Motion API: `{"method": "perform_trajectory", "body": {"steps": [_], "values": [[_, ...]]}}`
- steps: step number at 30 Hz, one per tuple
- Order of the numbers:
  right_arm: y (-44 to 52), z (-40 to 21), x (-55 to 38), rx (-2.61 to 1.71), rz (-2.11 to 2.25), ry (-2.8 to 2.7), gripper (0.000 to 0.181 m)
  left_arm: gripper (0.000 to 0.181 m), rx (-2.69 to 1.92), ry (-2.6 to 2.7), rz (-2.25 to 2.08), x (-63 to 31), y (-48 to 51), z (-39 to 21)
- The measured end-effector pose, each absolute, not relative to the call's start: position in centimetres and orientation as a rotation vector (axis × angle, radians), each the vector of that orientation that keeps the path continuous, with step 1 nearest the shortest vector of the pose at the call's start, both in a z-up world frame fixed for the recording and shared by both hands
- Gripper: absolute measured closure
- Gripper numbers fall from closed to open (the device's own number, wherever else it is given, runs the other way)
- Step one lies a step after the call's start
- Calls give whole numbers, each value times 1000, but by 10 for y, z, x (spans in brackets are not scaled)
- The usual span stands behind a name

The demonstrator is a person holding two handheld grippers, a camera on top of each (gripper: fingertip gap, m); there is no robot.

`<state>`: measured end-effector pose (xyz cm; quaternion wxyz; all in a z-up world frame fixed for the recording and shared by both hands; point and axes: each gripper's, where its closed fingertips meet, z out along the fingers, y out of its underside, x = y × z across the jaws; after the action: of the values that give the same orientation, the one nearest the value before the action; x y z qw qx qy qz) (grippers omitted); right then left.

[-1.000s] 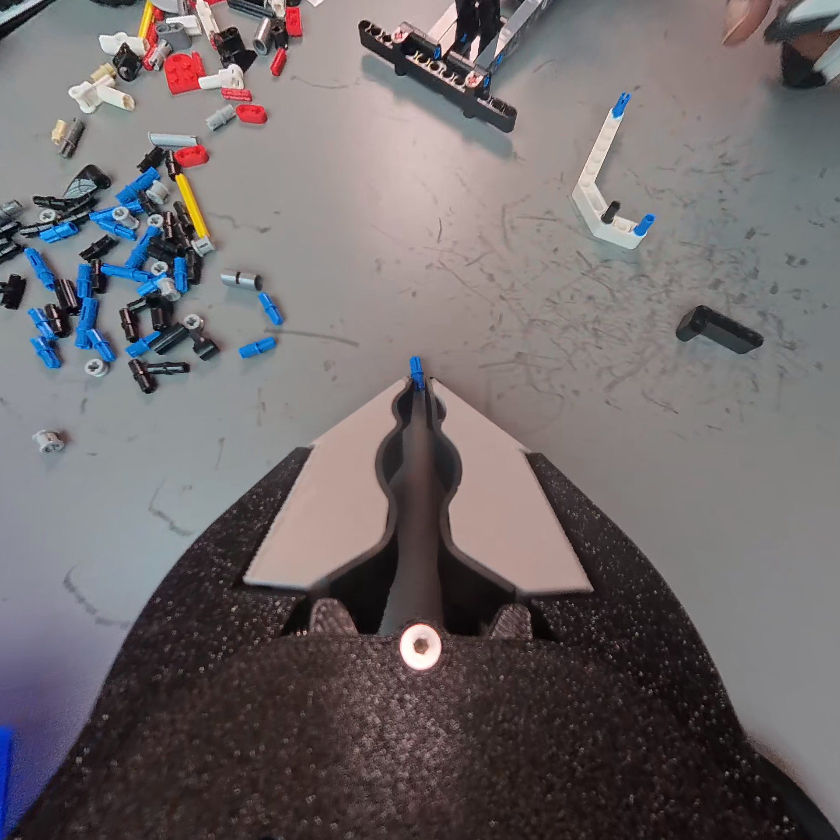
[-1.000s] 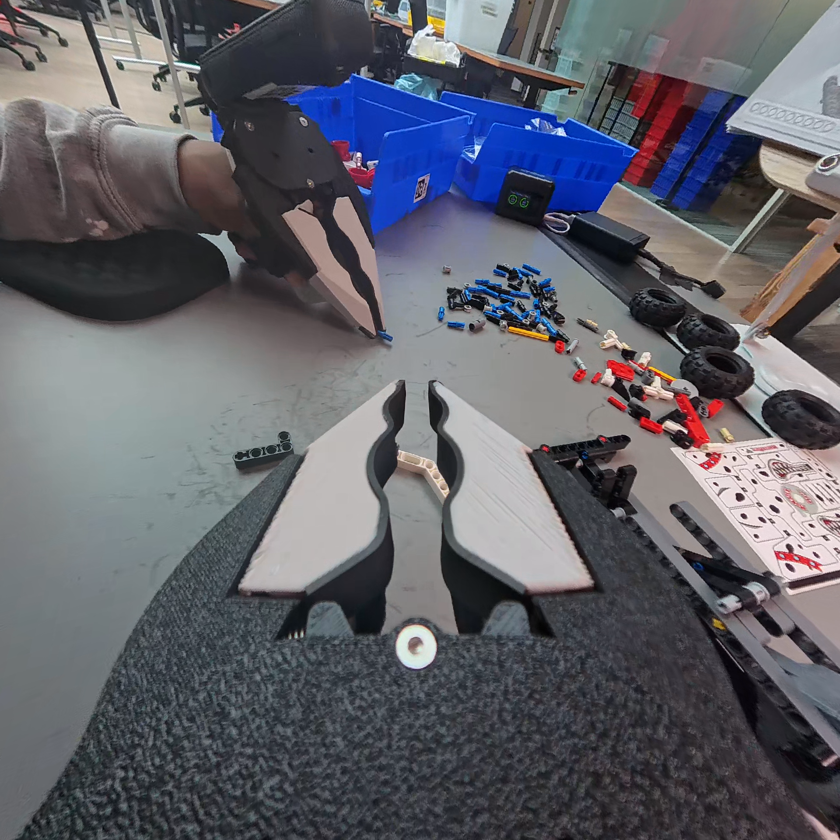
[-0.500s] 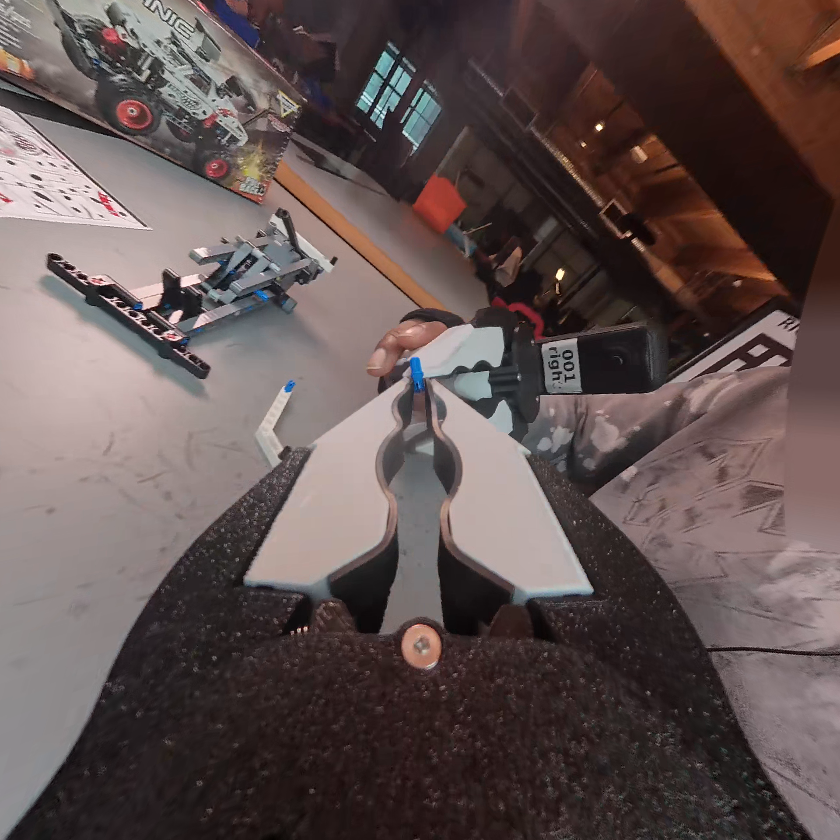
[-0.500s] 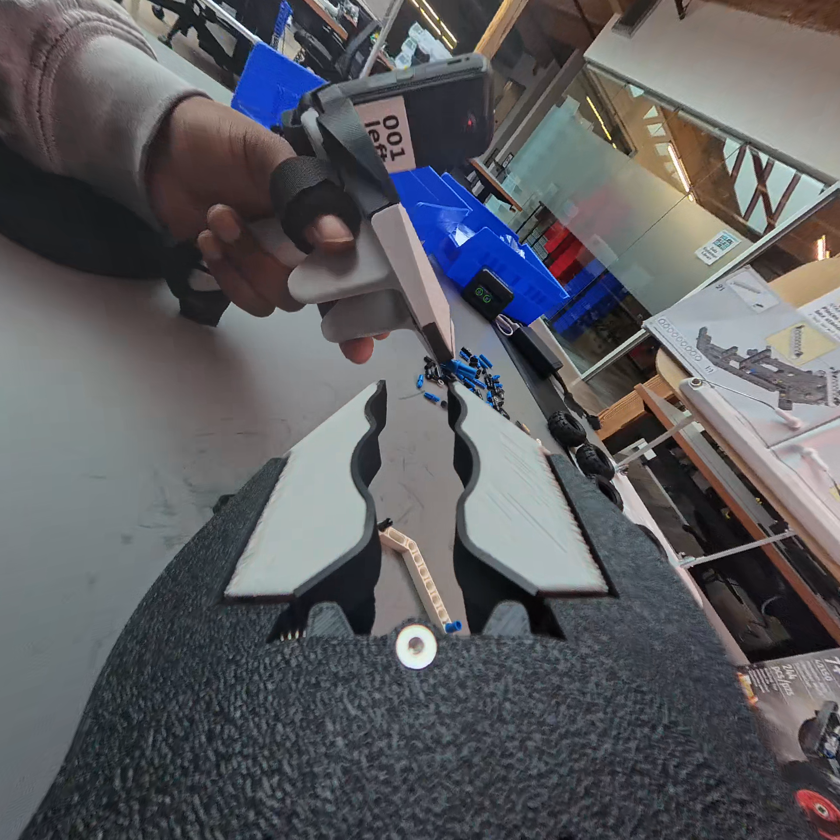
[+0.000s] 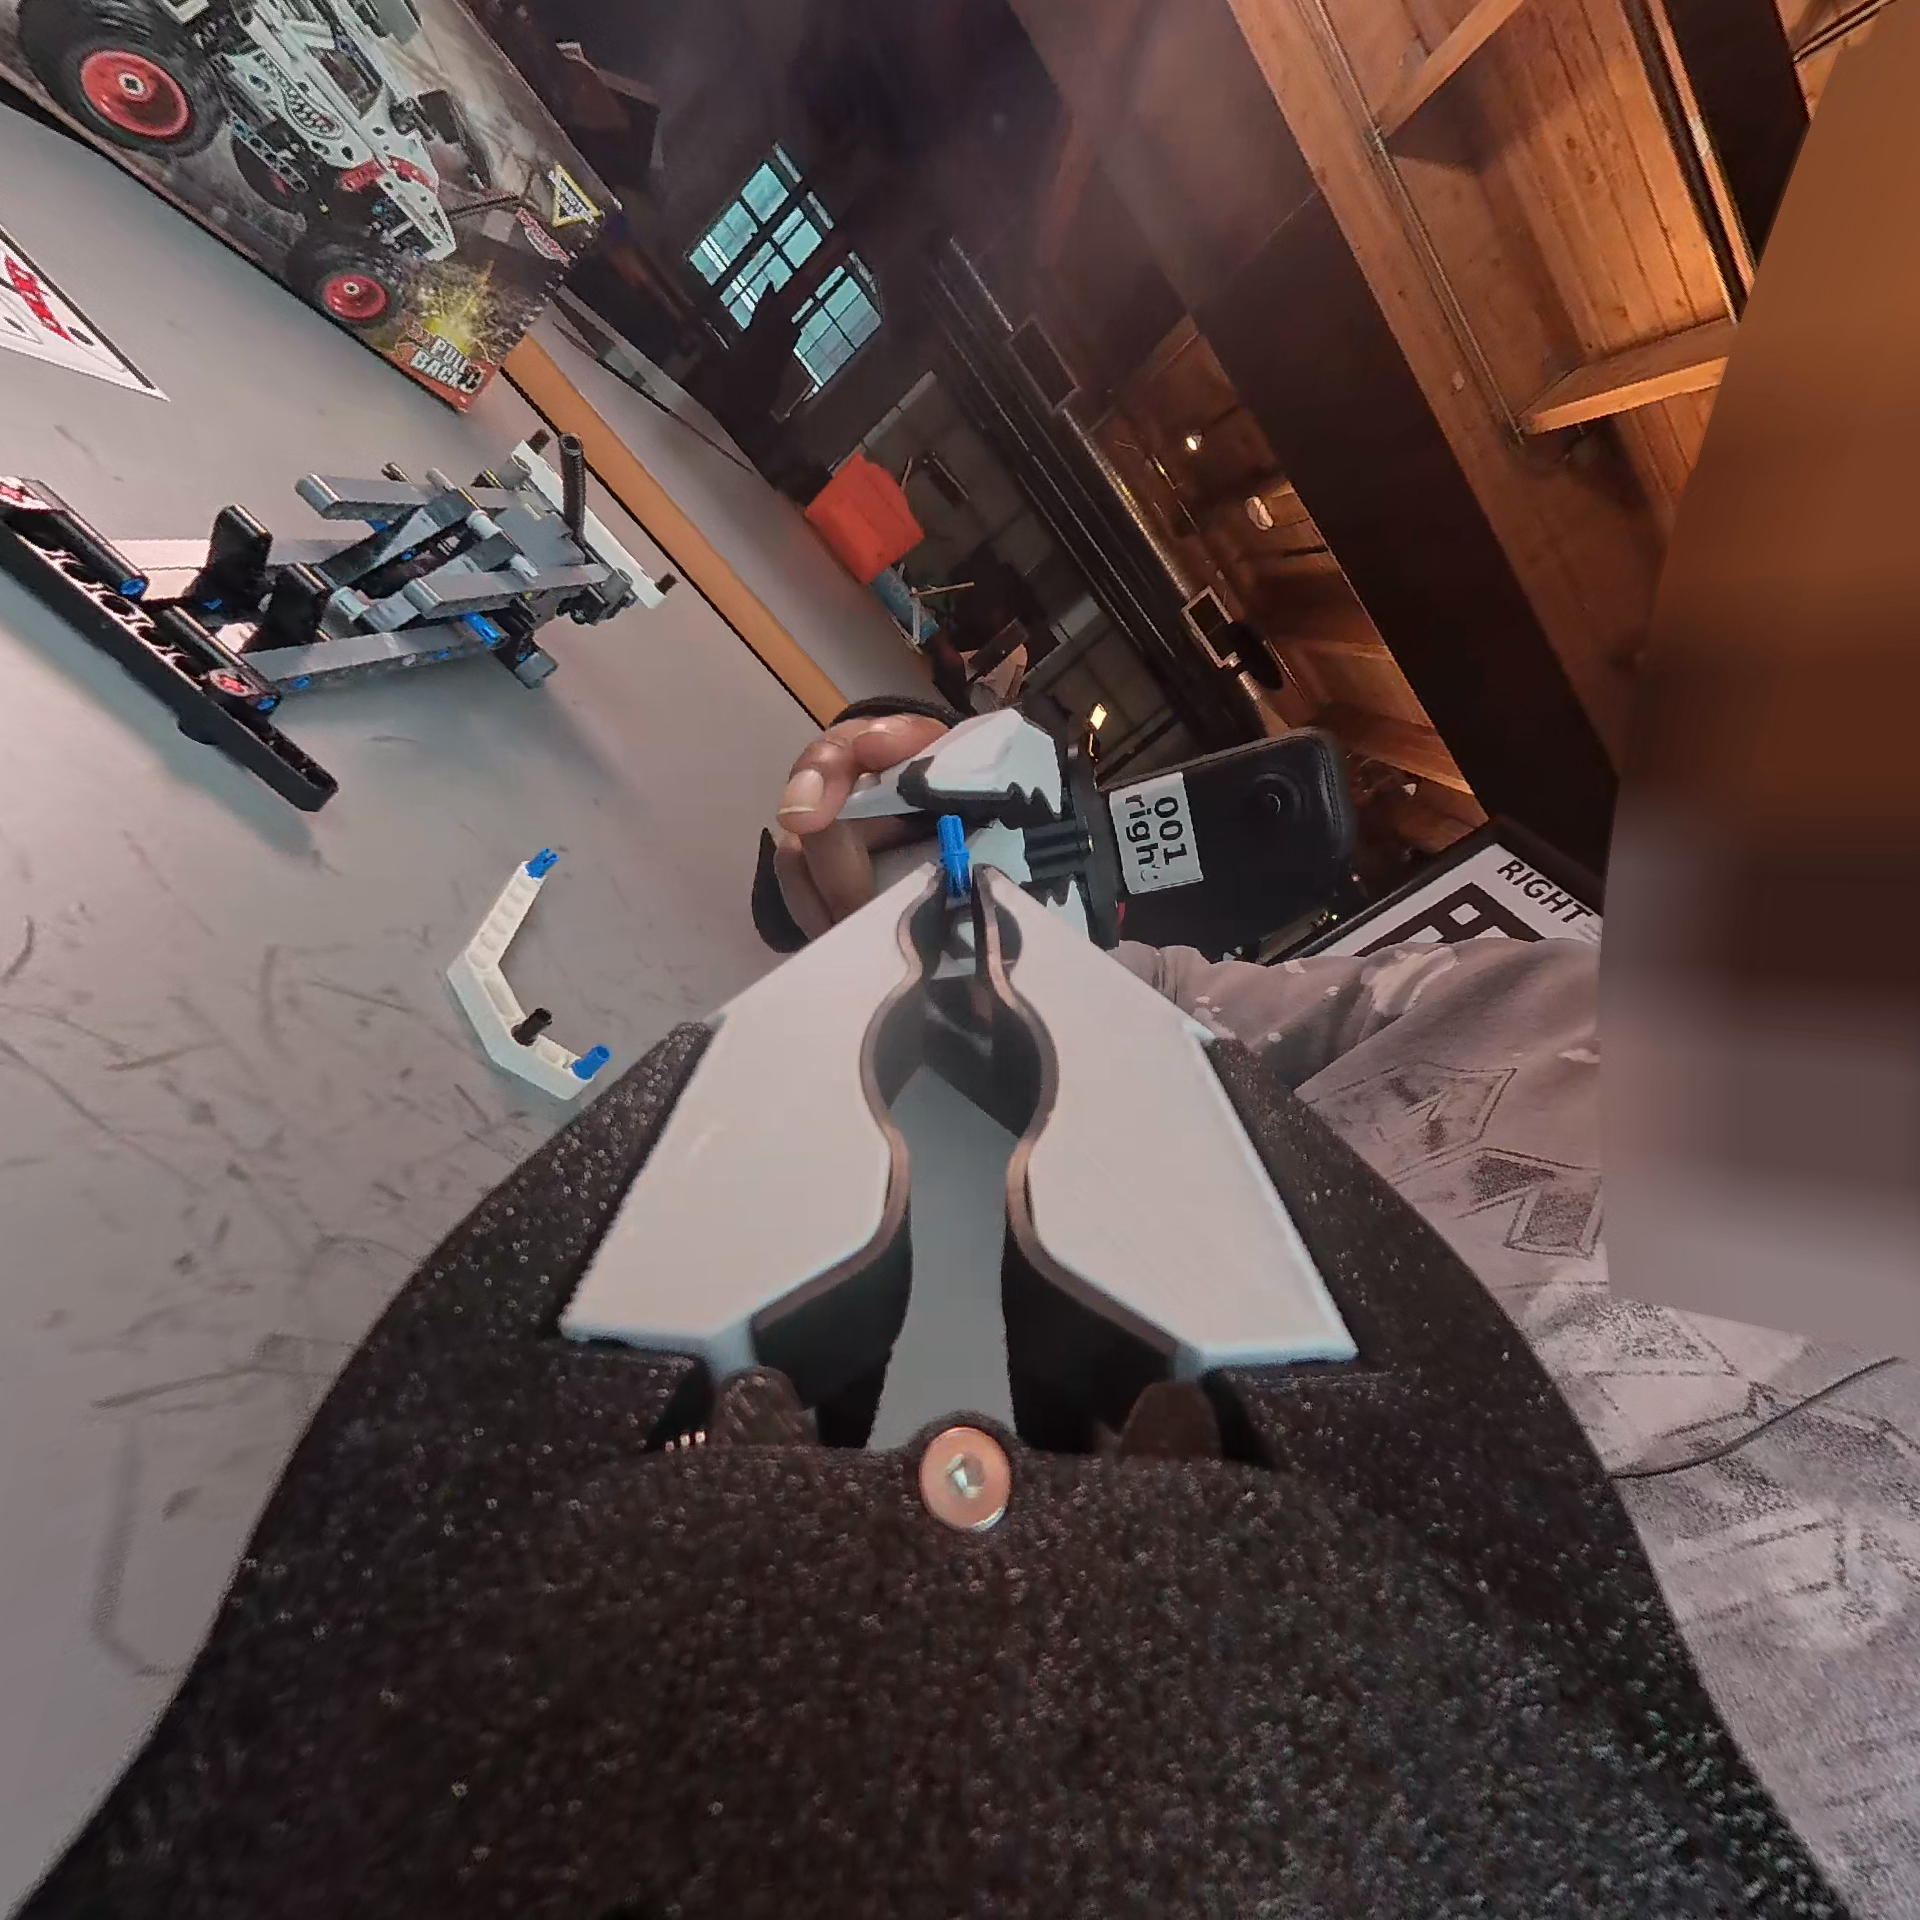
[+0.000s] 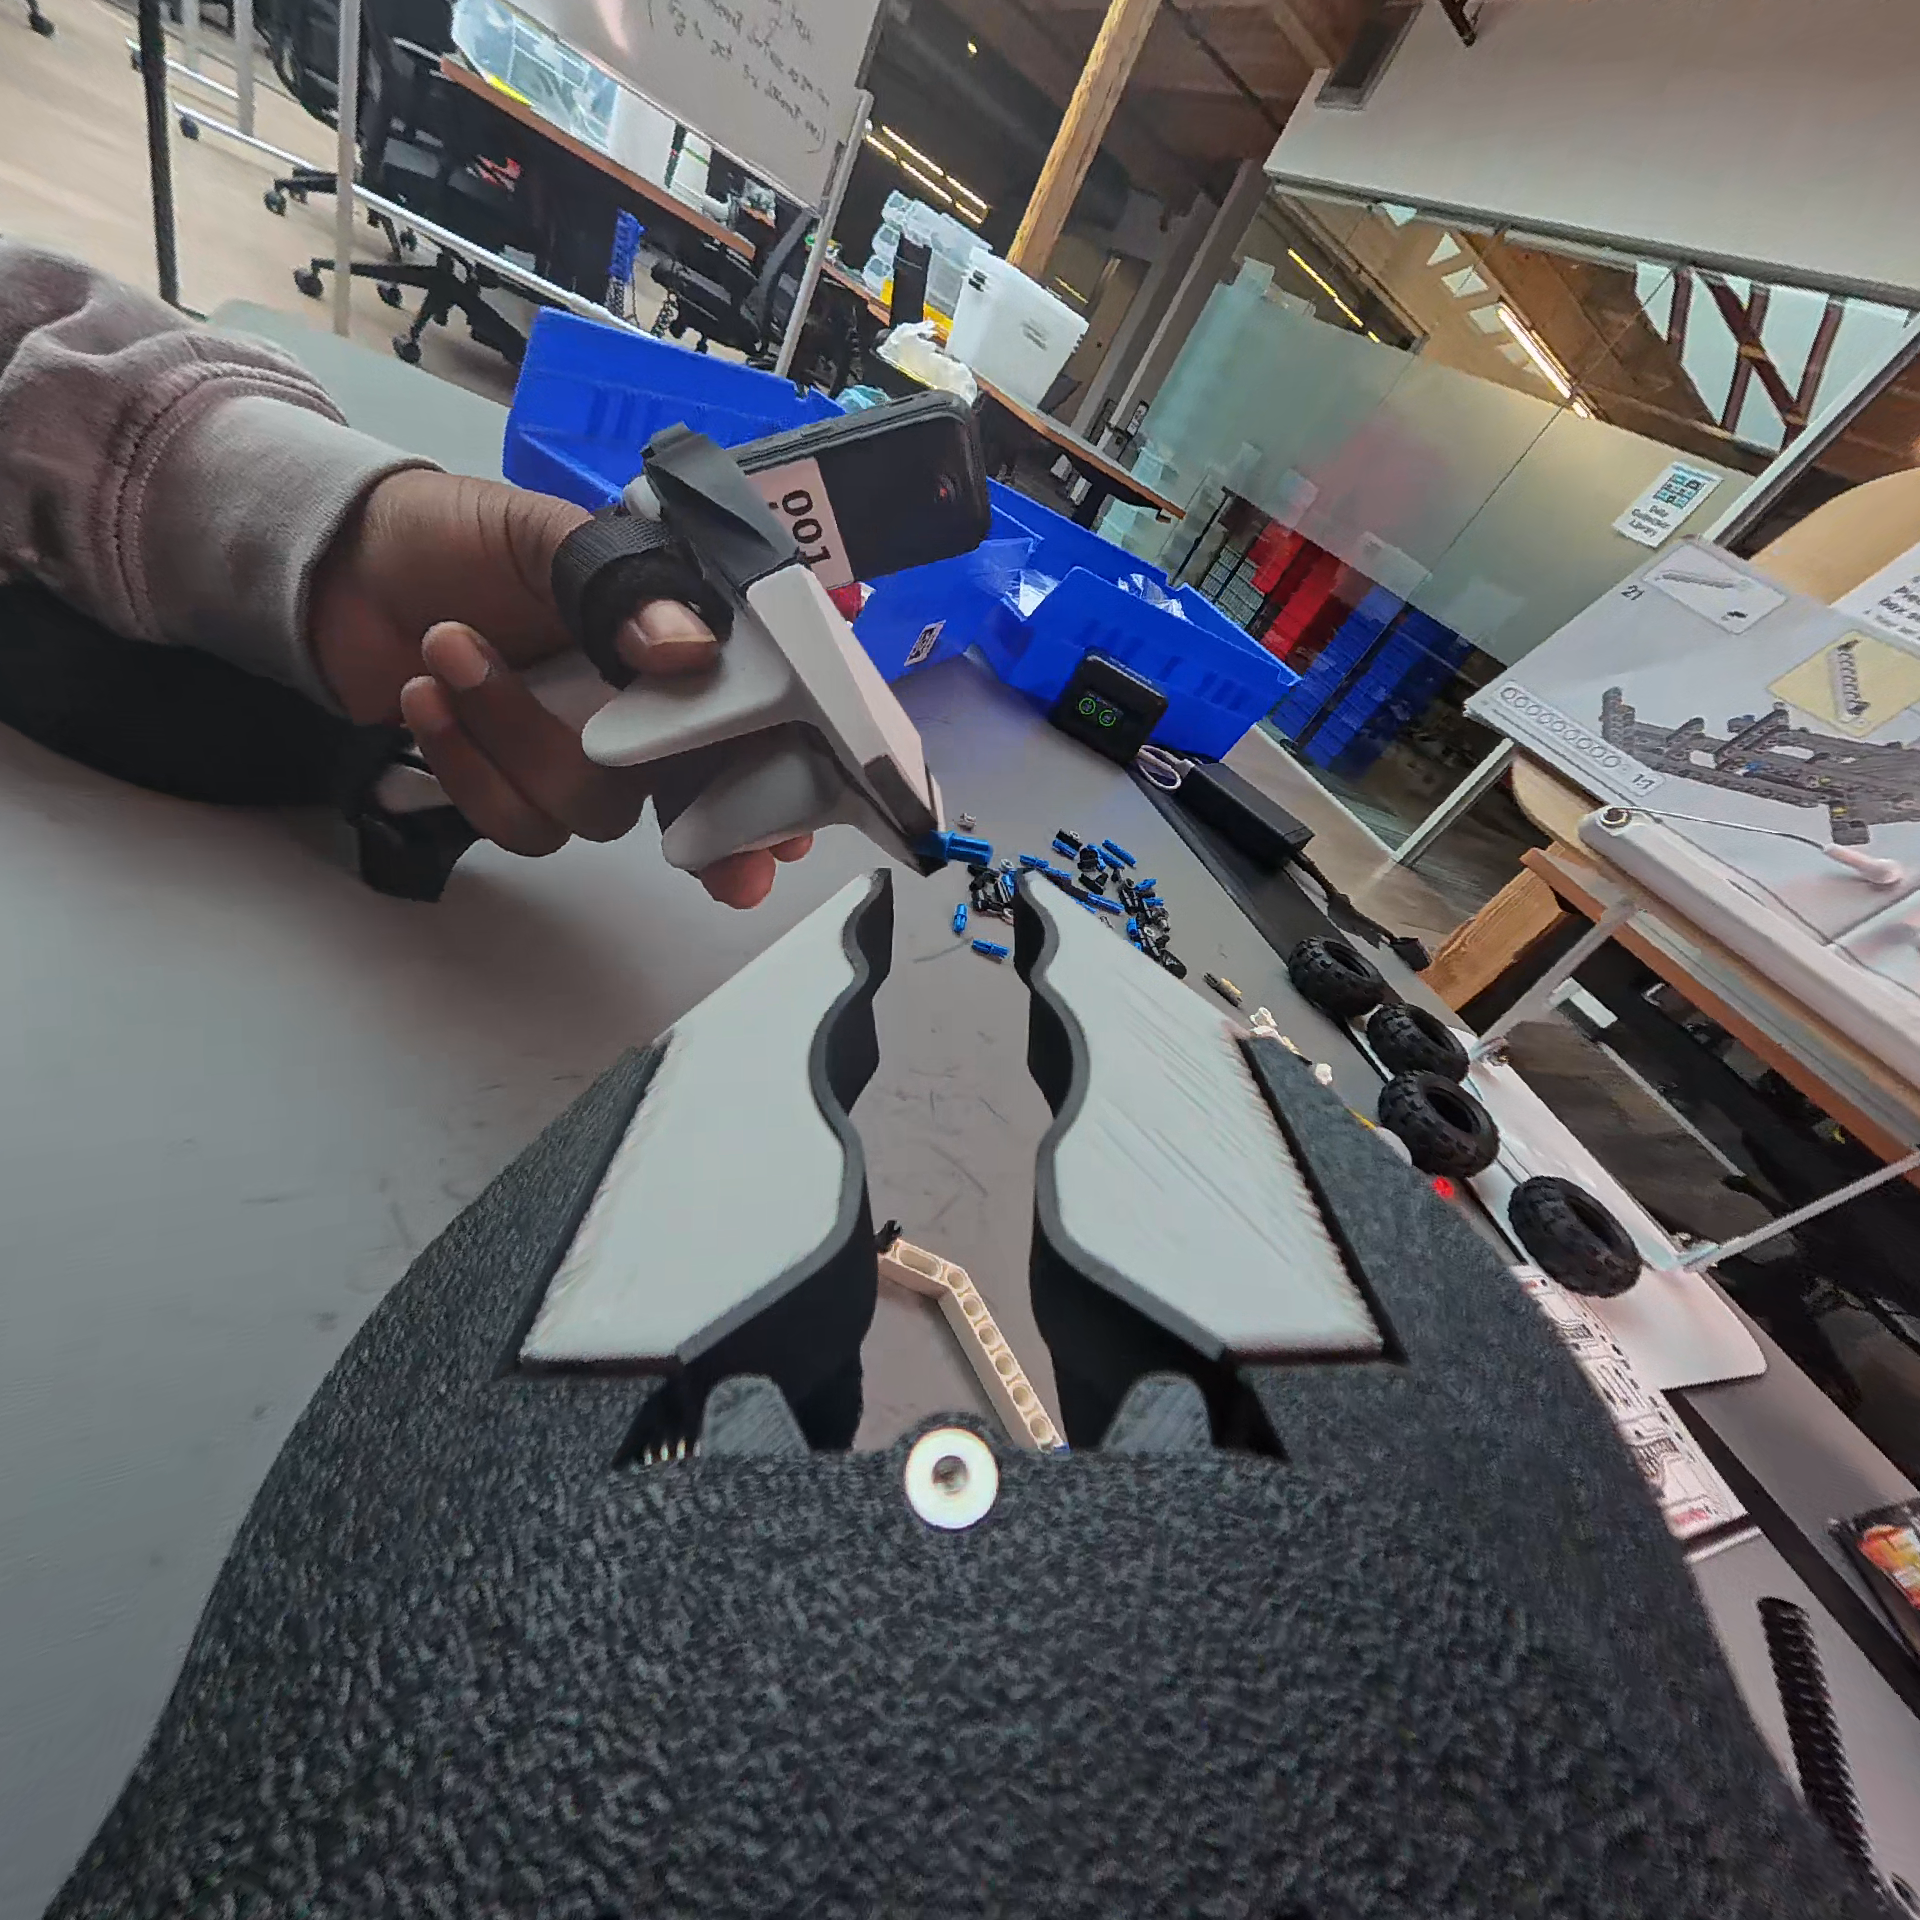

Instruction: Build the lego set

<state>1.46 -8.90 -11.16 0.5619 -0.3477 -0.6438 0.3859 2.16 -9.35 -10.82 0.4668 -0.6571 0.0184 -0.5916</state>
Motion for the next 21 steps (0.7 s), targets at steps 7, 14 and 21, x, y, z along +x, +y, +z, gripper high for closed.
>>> {"method": "perform_trajectory", "body": {"steps": [7, 14, 21], "values": [[-102, -109, 26, -881, 1210, -1577, 162, 178, -1626, 103, -1505, 30, -101, -109], [-115, -107, 40, -893, 1447, -1645, 170, 178, -1653, 266, -1555, 50, -118, -108], [-127, -108, 49, -886, 1531, -1707, 176, 178, -1648, 334, -1576, 58, -126, -106]]}}
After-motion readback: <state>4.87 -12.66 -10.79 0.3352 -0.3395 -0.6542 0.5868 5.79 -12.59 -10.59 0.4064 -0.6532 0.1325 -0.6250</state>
